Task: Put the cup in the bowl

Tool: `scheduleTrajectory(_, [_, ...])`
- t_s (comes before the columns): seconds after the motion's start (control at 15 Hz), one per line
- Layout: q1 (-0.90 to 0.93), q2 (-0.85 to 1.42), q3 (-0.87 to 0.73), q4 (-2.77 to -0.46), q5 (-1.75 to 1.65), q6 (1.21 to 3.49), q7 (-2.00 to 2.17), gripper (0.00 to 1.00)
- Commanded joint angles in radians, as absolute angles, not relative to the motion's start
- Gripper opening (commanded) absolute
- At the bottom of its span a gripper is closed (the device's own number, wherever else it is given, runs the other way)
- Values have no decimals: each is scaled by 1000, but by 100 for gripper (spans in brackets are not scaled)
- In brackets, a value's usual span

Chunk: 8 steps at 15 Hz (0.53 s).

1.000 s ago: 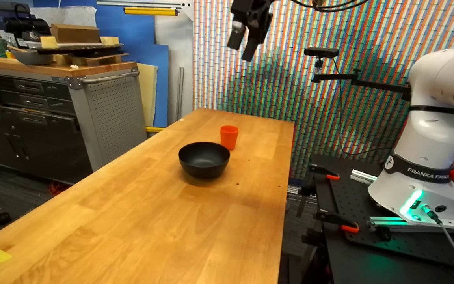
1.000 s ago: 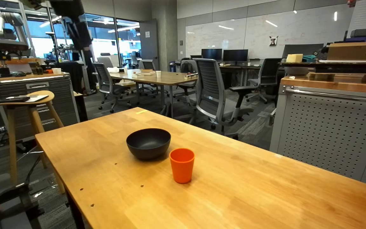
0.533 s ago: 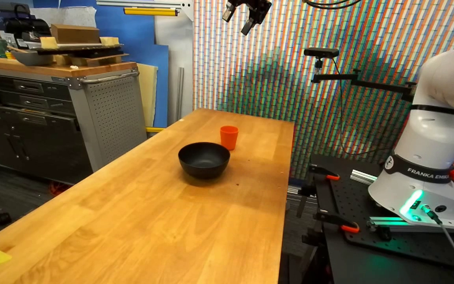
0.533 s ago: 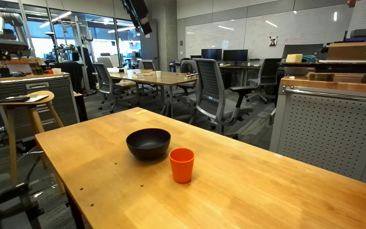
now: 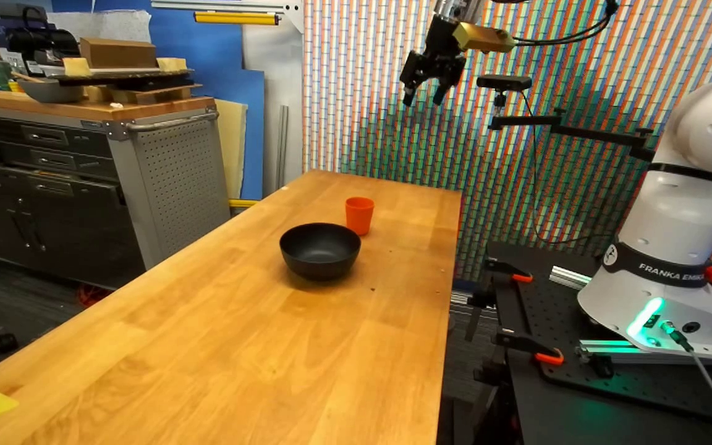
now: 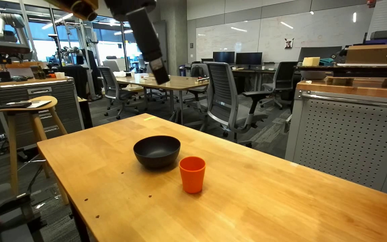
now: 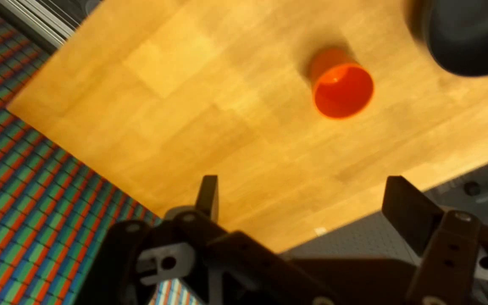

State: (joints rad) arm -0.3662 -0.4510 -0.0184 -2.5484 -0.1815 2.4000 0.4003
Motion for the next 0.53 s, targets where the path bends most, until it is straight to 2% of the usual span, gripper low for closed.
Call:
scheduleTrajectory(0.0, [-353,-452,-31,-2553,-195,2362,418,100])
scheduleTrajectory(0.13, [-353,-454,-30,-2555,-196,2337,429,100])
scheduleTrajectory(0.47, [-357,-279,19,-2497,-285,2390,525,100])
